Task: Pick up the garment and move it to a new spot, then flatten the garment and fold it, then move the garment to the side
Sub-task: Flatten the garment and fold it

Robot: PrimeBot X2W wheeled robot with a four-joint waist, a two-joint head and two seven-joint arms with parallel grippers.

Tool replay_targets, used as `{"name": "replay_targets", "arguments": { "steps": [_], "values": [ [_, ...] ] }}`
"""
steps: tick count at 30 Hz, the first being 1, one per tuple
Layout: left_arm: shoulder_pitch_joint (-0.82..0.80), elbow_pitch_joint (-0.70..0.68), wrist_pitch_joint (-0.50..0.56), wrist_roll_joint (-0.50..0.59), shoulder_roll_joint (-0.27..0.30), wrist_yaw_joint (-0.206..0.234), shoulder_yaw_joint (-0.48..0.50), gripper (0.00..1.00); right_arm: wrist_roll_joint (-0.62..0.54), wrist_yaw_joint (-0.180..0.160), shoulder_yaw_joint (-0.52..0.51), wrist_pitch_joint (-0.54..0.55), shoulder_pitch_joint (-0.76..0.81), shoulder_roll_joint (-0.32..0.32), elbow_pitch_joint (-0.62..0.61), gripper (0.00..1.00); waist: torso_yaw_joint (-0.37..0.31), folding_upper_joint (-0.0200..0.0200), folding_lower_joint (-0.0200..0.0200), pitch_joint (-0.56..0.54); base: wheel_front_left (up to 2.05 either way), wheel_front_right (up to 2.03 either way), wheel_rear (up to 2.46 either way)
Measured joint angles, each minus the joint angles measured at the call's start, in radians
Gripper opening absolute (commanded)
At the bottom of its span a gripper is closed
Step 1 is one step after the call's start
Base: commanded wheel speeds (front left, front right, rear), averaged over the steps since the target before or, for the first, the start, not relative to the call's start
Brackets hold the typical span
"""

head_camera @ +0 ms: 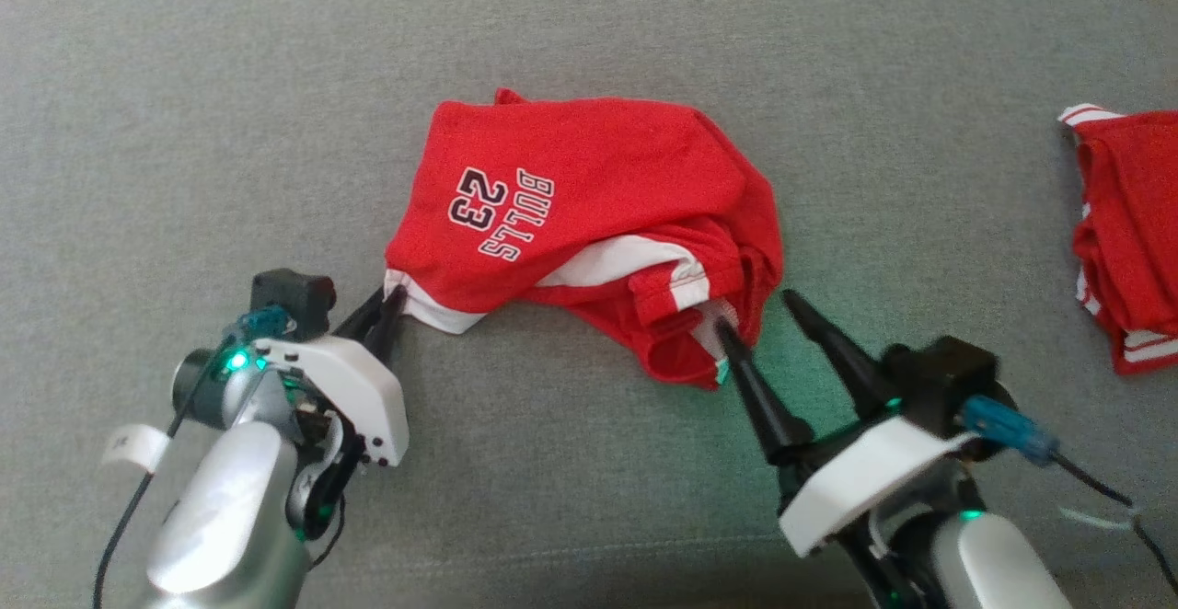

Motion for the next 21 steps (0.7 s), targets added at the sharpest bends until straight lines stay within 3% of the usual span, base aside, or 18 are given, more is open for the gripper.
{"name": "replay_targets", "arguments": {
  "steps": [7, 16, 17, 18, 19, 20, 21],
  "values": [
    [0.006, -0.012, -0.001, 0.000, -0.009, 0.006, -0.015, 0.00, 0.012, 0.000, 0.088, 0.035, -0.092, -0.028, 0.020, 1.00, 0.029, 0.0000, 0.0000, 0.001, 0.00, 0.00, 0.00],
    [0.000, -0.021, -0.025, 0.000, -0.030, 0.009, -0.035, 0.00, 0.011, 0.000, 0.143, 0.274, -0.247, -0.105, 0.057, 1.00, 0.069, 0.0000, 0.0000, 0.021, 0.00, 0.00, 0.00],
    [-0.001, -0.022, -0.028, 0.000, -0.031, 0.010, -0.037, 0.00, 0.011, 0.000, 0.145, 0.309, -0.260, -0.110, 0.062, 0.93, 0.073, 0.0000, 0.0000, 0.024, 0.00, 0.00, 0.00],
    [-0.002, -0.022, -0.035, 0.000, -0.033, 0.010, -0.037, 0.00, 0.011, 0.000, 0.145, 0.330, -0.267, -0.114, 0.063, 0.69, 0.078, 0.0000, 0.0000, 0.026, 0.00, 0.00, 0.00],
    [-0.003, -0.023, -0.042, 0.000, -0.034, 0.010, -0.037, 0.00, 0.011, 0.000, 0.145, 0.354, -0.274, -0.117, 0.063, 0.29, 0.082, 0.0000, 0.0000, 0.029, 0.00, 0.00, 0.00],
    [-0.005, -0.024, -0.054, 0.000, -0.035, 0.015, -0.037, 0.00, 0.011, 0.000, 0.145, 0.385, -0.278, -0.123, 0.063, 0.00, 0.087, 0.0000, 0.0000, 0.031, 0.00, 0.00, 0.00],
    [-0.006, -0.024, -0.065, 0.000, -0.034, 0.019, -0.036, 0.00, 0.011, 0.000, 0.145, 0.406, -0.278, -0.130, 0.063, 0.00, 0.091, 0.0000, 0.0000, 0.033, 0.00, 0.00, 0.00]
  ]
}}
